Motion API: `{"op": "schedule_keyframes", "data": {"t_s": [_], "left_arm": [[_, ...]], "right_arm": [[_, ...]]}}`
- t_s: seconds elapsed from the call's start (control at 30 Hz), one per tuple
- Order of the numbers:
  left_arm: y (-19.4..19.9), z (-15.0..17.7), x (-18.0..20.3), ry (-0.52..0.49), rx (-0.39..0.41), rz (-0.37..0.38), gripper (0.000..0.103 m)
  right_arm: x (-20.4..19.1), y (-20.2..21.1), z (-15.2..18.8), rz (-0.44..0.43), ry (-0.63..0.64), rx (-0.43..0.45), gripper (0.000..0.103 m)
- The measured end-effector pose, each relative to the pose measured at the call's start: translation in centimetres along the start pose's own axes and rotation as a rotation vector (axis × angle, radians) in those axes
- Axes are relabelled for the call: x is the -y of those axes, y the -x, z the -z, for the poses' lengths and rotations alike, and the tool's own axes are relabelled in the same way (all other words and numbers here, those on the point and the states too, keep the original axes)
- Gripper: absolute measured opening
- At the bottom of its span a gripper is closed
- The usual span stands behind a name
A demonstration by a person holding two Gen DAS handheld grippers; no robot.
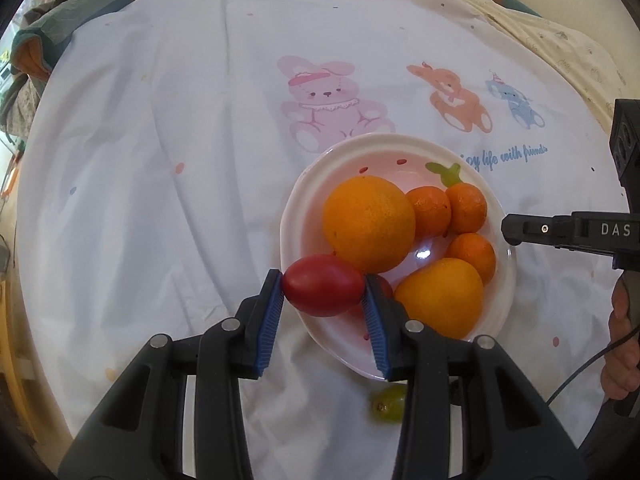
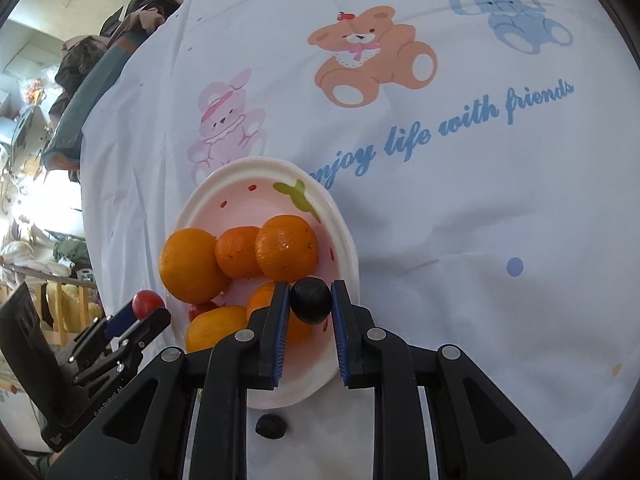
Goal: Organize fruits
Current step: 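Carry both fruits over the pink plate and open both tools to release them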
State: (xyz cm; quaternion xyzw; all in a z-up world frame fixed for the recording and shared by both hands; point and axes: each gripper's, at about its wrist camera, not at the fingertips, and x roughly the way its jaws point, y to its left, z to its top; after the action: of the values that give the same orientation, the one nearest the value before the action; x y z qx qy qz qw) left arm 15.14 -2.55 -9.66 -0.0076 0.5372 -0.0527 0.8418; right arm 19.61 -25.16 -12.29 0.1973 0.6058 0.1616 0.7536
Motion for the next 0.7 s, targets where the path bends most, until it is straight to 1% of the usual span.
{"op": "schedule_keyframes", "data": {"t_s": [0.17, 0.23, 0.27, 0.33, 0.4, 0.47, 0.5, 0.57, 0.6, 0.63, 0.7], "left_arm": [[-0.3, 0.3, 0.2, 0.000, -0.008, 0.012, 0.036], [-0.2, 0.3, 0.2, 0.003, -0.006, 0.017, 0.044], [-0.1, 0.3, 0.2, 0.006, -0.004, 0.019, 0.055], [0.1, 0.4, 0.2, 0.010, 0.002, 0.019, 0.068], [0.1, 0.4, 0.3, 0.007, 0.002, 0.015, 0.069], [0.3, 0.3, 0.1, 0.016, 0.004, 0.017, 0.069], [0.5, 0.3, -0.1, 0.024, 0.006, 0.019, 0.069], [0.8, 0.2, -0.5, 0.040, 0.014, 0.025, 0.070], [1.0, 0.1, -0.6, 0.044, 0.020, 0.020, 0.070], [1.2, 0.2, -0.7, 0.044, 0.026, 0.012, 0.071], [1.5, 0.4, -0.9, 0.040, 0.032, -0.009, 0.072]], "right_arm": [[0.1, -0.1, 0.2, 0.003, 0.000, -0.010, 0.022], [0.1, -0.1, 0.1, -0.005, -0.003, -0.014, 0.025], [0.2, 0.0, 0.1, -0.010, -0.011, -0.015, 0.025], [0.3, 0.0, 0.1, -0.019, -0.022, -0.010, 0.025], [0.3, 0.1, 0.1, -0.018, -0.014, -0.009, 0.025], [0.1, 0.4, 0.0, -0.042, -0.011, -0.006, 0.025], [-0.1, 0.6, -0.1, -0.046, -0.007, 0.001, 0.027], [-0.6, 1.1, -0.2, -0.033, 0.013, 0.018, 0.047], [-0.8, 1.4, -0.2, -0.030, 0.021, 0.034, 0.068], [-1.1, 2.1, -0.1, -0.023, 0.032, 0.070, 0.073], [-1.6, 2.7, -0.1, -0.013, 0.053, 0.100, 0.073]]}}
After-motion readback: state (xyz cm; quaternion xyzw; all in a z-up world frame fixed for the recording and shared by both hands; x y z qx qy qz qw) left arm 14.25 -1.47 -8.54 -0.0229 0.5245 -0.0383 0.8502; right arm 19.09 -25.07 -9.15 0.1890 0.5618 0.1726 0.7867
